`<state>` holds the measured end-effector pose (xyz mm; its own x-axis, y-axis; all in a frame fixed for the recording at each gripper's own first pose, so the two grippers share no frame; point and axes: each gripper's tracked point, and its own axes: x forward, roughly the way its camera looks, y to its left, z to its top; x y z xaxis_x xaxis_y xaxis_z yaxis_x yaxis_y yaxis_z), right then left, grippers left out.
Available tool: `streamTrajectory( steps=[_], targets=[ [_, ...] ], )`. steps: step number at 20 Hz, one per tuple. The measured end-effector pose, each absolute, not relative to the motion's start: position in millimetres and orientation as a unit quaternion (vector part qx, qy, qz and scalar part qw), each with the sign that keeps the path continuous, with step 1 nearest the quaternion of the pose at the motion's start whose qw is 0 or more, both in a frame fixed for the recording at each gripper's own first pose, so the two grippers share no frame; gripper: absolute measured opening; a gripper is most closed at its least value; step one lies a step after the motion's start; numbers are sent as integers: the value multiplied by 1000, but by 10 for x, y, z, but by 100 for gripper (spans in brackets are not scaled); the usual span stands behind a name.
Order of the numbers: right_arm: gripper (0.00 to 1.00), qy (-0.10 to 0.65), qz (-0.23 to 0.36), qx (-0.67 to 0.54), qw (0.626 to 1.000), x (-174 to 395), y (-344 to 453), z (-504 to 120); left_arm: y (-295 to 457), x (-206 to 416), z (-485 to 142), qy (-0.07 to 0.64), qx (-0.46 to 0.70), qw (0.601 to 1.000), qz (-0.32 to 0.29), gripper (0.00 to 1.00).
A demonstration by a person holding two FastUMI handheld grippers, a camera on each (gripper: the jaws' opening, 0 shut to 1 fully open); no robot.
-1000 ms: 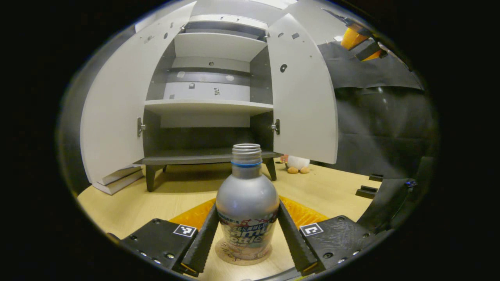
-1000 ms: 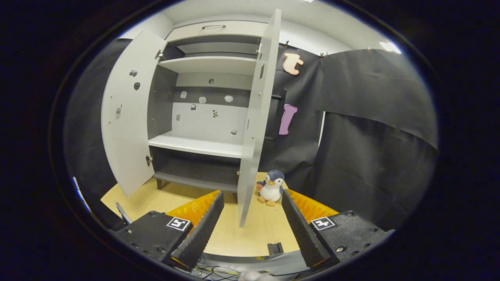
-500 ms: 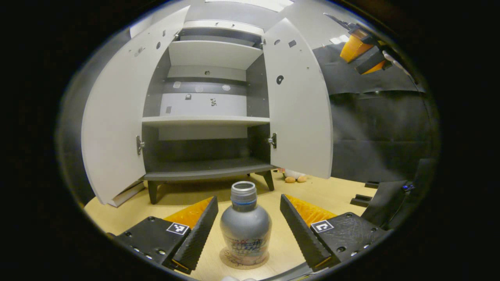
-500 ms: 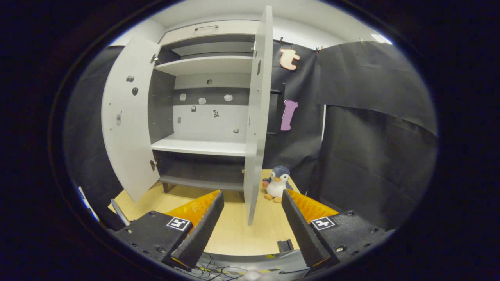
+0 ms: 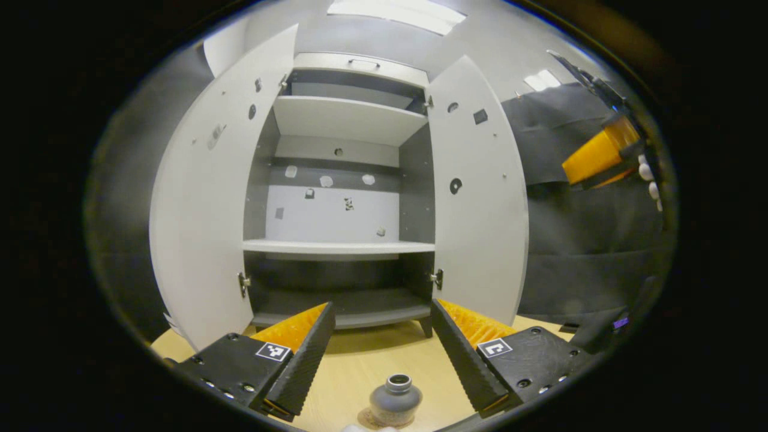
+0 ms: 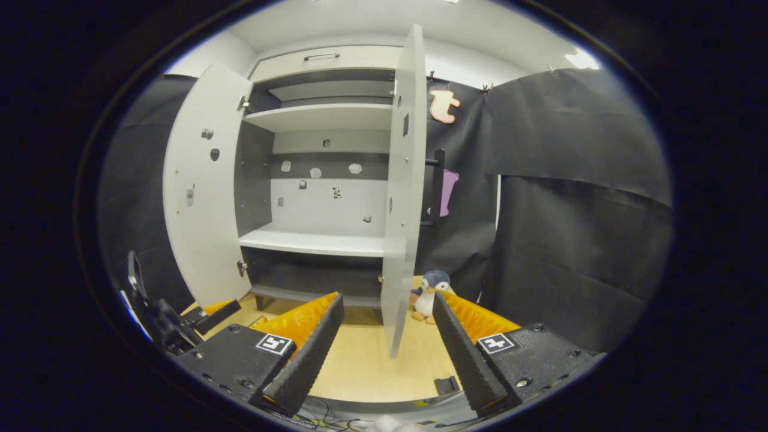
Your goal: Grasp the bottle in the cabinet with the left hand and place it on the coaster, then close the right door with the right hand and the left door with the left hand.
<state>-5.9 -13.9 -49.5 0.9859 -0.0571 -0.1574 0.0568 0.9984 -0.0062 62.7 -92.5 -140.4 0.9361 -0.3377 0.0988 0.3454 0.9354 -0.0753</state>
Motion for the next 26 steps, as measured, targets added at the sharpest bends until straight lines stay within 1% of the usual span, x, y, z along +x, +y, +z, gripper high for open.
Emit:
streamTrajectory(
  steps=[5, 10, 13, 15, 18, 20, 22, 24, 25, 26],
  targets=[
    [98, 52, -20, 8, 998, -58, 9, -413, -411, 580, -774, -75, -22, 988, -136, 98],
    [98, 38, -17, 26, 999, -30, 41, -419, 100, 386, -322, -94, -9, 992, -86, 98],
    [98, 37, -14, 26, 999, 5, 37, -457, 320, 225, -281, -81, -12, 995, -63, 98],
    [98, 33, -15, 30, 999, 31, -22, -464, 451, 91, -390, -54, -13, 998, -43, 98],
    [98, 29, -24, 35, 999, 119, -252, -466, 578, -74, -567, -20, -20, 999, -21, 98],
    [96, 34, -42, 33, 998, 214, -556, -501, 658, -130, -624, -8, -14, 1000, 4, 98],
    [98, 34, -60, 39, 997, 334, -903, -476, 642, -152, -615, -1, -11, 1000, 21, 99],
    [96, 30, -80, 43, 995, 485, -1291, -413, 553, -146, -556, 4, -12, 999, 33, 99],
    [96, 26, -85, 46, 995, 576, -1466, -349, 509, -141, -531, 7, -11, 999, 40, 97],
    [97, 21, -88, 51, 995, 676, -1617, -294, 463, -140, -511, 10, -10, 999, 45, 97]
  ],
)
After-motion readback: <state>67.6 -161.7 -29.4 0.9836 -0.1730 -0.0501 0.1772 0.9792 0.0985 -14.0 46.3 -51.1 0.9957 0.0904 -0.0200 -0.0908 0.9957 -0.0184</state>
